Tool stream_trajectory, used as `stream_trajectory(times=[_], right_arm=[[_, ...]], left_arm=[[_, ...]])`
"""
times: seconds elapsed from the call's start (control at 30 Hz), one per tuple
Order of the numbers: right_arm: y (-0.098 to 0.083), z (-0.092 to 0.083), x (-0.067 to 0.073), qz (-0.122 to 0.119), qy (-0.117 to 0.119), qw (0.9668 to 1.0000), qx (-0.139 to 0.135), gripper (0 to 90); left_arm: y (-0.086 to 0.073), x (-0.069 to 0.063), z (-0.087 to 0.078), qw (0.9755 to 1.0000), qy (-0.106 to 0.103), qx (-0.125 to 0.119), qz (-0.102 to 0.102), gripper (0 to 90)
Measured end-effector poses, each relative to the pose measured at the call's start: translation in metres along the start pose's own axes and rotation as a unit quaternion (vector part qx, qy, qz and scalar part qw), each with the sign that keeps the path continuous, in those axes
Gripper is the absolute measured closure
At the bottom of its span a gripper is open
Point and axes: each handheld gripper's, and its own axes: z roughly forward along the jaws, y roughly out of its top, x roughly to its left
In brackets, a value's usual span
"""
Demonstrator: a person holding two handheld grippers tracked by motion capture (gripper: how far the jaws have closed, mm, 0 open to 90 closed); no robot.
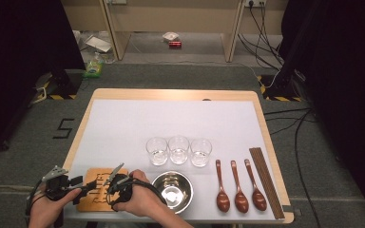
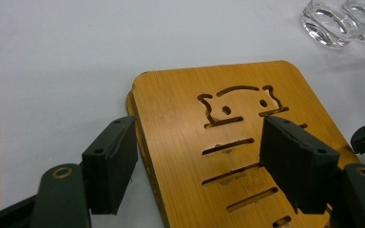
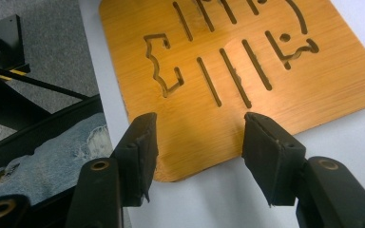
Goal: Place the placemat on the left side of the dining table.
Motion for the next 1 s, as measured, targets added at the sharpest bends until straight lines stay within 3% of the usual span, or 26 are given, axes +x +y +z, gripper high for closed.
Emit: stream_trajectory(times=[1.0], right_arm=[[0.001, 0.0034, -0.0043, 0.0, -0.002, 1.0, 0.004, 44.6]], left_arm=[[-0.0018, 0.003, 0.0008, 0.9999, 0.003, 0.008, -0.012, 28.4]])
